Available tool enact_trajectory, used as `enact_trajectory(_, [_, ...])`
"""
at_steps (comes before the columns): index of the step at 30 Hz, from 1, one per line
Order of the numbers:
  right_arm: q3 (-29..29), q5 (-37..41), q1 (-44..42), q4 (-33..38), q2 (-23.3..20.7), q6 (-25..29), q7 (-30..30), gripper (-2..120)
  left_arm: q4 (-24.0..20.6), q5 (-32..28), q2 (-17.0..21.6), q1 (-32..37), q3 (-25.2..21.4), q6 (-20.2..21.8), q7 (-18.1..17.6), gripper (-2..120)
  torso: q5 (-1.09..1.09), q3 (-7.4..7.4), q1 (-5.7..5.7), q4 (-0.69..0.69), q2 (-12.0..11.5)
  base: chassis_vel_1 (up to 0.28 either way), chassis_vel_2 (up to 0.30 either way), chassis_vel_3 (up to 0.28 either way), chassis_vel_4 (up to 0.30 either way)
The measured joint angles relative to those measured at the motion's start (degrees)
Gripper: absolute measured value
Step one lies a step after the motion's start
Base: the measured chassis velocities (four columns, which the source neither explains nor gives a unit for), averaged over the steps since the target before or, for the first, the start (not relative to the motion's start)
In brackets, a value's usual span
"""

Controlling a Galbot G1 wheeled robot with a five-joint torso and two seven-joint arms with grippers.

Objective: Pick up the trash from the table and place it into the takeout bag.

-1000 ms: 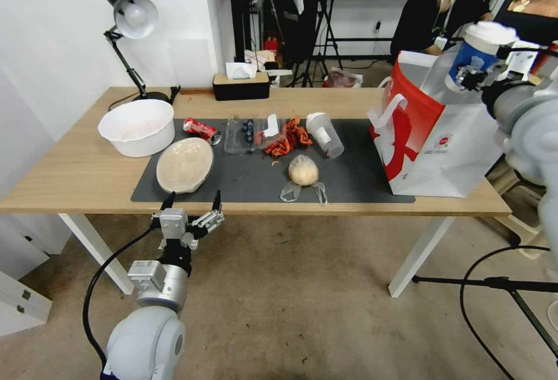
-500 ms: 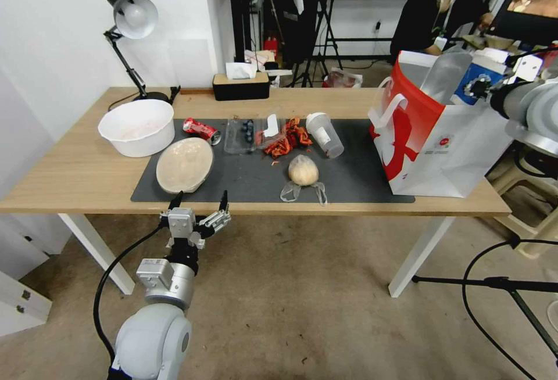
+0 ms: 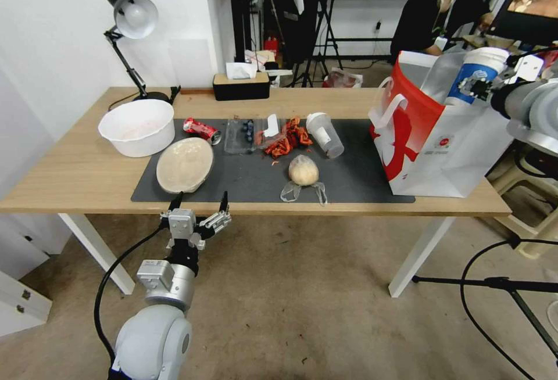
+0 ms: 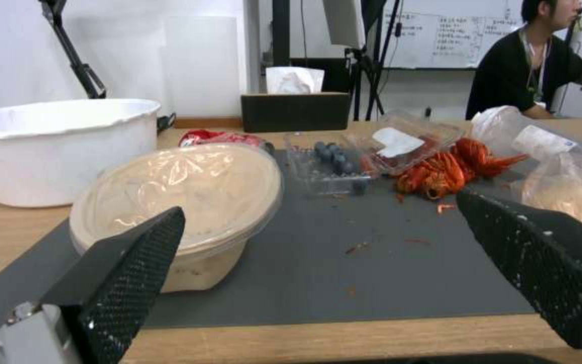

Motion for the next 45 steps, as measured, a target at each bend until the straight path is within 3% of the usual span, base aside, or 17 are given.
enact_trajectory(5, [0.8,-0.1,-0.2,2.1,0.0,0.8,-1.7,85,0.0,0.0,0.0,0.0,-0.1,0.0,0.0,100,-0.01,0.00,0.00,0.00,0.0,0.000,0.000,0.000,0.000])
enact_trajectory(8, [1.6,-4.4,-1.8,6.4,-0.7,6.4,-9.3,98,-0.1,0.0,0.0,-0.1,-0.2,0.0,0.0,100,-0.02,0.00,0.00,0.01,0.0,0.000,0.000,0.000,0.000])
enact_trajectory(12, [1.9,-9.1,-3.8,9.4,-1.6,10.7,-15.6,100,-0.1,-0.1,0.0,-0.1,-0.3,0.0,0.0,100,-0.02,0.00,0.00,0.00,0.0,0.000,0.000,0.000,0.000])
enact_trajectory(15, [2.8,-20.4,-8.8,14.3,-2.9,17.0,-24.7,100,-0.1,-0.2,0.1,-0.1,-0.4,0.0,0.0,100,-0.02,-0.01,-0.01,0.00,0.0,0.000,0.000,0.000,0.000])
enact_trajectory(21, [4.6,-31.9,-19.6,19.9,-2.8,25.0,-31.9,100,-0.1,-0.3,0.5,0.1,-0.5,-0.1,-0.1,100,-0.01,0.00,-0.01,-0.01,0.0,0.000,0.000,0.000,0.000])
enact_trajectory(24, [5.9,-42.7,-28.9,23.4,-1.1,31.2,-37.5,100,-0.1,-0.4,0.6,0.1,-0.6,-0.3,-0.1,100,-0.02,-0.01,-0.01,-0.01,0.0,0.000,0.000,0.000,0.000])
enact_trajectory(30, [5.7,-54.3,-37.2,26.5,2.8,36.4,-40.1,100,-0.1,-0.4,0.7,0.2,-0.7,-0.6,-0.1,100,-0.02,-0.01,-0.01,0.00,0.0,0.000,0.000,0.000,0.000])
enact_trajectory(36, [4.2,-67.1,-48.1,27.8,10.4,42.5,-40.1,100,-0.1,-0.5,1.0,0.4,-1.1,-0.8,-0.1,100,0.00,-0.01,-0.01,-0.01,0.0,0.000,0.000,0.000,0.000])
enact_trajectory(45, [1.3,-81.3,-61.5,19.0,19.5,55.4,-38.3,100,1.0,-0.6,1.3,0.4,-1.5,-1.5,-0.1,100,-0.01,0.00,-0.02,-0.01,0.0,0.000,0.000,0.000,0.000])
